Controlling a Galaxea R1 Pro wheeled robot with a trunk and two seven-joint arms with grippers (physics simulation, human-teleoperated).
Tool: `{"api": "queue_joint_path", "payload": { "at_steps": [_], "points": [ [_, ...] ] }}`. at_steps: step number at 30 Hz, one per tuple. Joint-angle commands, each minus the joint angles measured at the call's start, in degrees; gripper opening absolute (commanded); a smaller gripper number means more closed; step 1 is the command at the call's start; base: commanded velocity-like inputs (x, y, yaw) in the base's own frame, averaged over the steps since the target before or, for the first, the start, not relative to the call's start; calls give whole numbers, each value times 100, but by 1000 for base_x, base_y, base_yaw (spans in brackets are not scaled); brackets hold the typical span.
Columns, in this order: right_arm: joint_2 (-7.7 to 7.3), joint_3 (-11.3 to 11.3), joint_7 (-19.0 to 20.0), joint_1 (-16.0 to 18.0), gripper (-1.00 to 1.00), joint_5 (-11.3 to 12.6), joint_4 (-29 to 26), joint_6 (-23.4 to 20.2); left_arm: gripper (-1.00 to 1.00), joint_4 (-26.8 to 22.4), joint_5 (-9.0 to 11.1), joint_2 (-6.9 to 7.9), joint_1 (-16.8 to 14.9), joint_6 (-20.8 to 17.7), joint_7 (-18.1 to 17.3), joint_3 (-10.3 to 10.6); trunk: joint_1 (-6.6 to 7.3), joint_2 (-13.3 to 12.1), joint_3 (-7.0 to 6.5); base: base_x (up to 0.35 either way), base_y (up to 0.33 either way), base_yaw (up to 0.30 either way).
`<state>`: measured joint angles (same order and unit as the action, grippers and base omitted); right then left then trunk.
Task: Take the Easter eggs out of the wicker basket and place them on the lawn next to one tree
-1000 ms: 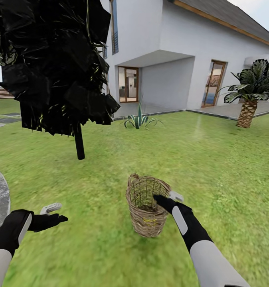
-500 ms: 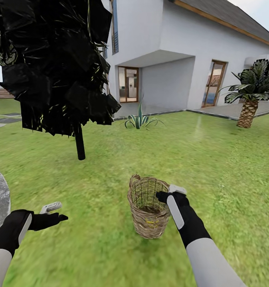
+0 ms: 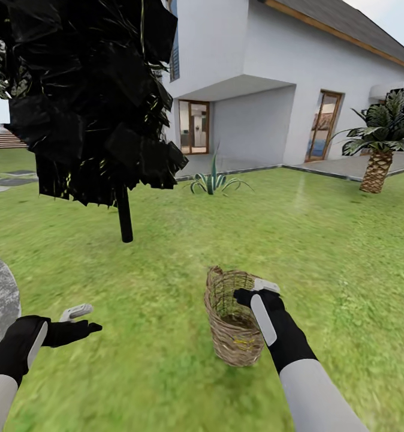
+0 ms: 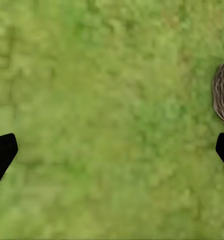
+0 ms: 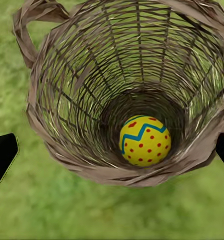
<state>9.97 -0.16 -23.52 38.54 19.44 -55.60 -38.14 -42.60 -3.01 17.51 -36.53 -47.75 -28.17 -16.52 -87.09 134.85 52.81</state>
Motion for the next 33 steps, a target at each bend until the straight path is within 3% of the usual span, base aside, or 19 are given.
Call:
{"api": "queue_joint_path", "payload": {
  "at_steps": [1,8,15,21,33],
  "points": [
    [2,-1,-40,4,100,60,-8,-23,100,-3,-33,-2,-4,-20,-39,-17,-1,3,6,200,175,0],
    [2,-68,-27,4,100,111,19,-263,100,-3,-29,-2,-4,-15,-39,-14,-1,3,6,205,43,0],
    [2,-77,-41,4,100,449,491,-356,100,-3,-24,-4,-4,-15,-39,-10,-1,3,6,24,2,0],
    [2,-80,-69,-4,100,472,871,-356,100,-3,-24,-11,-4,-15,-39,-3,-1,3,6,5,0,0],
    [2,-81,-74,-5,100,473,942,-348,100,-3,-23,-11,-4,-6,-39,0,-1,3,6,156,46,0]
  ]
}}
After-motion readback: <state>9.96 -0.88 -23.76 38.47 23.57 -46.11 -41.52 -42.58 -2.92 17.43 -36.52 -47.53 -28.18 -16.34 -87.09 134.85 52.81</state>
